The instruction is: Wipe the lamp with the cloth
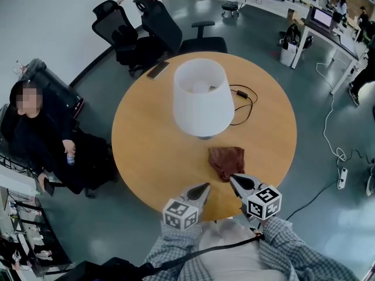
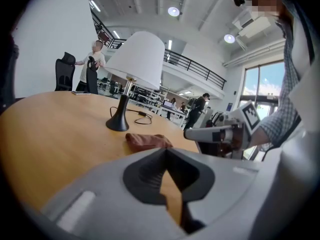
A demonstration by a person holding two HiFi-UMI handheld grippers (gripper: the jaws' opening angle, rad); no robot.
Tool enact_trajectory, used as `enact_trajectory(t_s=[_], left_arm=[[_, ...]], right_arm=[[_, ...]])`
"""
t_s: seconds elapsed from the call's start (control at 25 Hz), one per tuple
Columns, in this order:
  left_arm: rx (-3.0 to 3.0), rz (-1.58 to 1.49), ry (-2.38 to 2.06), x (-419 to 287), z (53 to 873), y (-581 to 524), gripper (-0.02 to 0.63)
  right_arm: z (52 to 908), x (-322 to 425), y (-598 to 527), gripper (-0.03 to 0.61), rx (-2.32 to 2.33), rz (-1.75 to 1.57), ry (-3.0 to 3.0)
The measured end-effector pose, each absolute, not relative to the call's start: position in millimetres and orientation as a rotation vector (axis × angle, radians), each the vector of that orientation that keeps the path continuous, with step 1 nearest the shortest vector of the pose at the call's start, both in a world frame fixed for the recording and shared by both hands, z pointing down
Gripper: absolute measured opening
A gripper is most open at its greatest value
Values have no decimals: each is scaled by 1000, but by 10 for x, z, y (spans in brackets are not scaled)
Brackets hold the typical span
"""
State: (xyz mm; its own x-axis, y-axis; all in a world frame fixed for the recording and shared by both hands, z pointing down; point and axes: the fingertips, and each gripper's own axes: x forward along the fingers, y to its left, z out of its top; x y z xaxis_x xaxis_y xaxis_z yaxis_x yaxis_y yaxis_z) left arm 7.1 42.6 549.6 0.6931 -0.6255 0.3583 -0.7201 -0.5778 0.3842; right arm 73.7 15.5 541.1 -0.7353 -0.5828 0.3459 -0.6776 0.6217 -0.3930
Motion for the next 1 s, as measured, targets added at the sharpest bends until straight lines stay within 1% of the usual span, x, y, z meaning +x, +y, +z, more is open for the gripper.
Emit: enact_trajectory(t_s=[0.6, 1.0], left_arm=[[2379, 242, -1072, 157, 5476, 471, 0], [2325, 209, -1130, 250, 5497, 599, 0]], right_arm=[[5442, 910, 213, 4, 1049, 794, -2650], [5517, 1157, 329, 3, 1037, 827, -2639]])
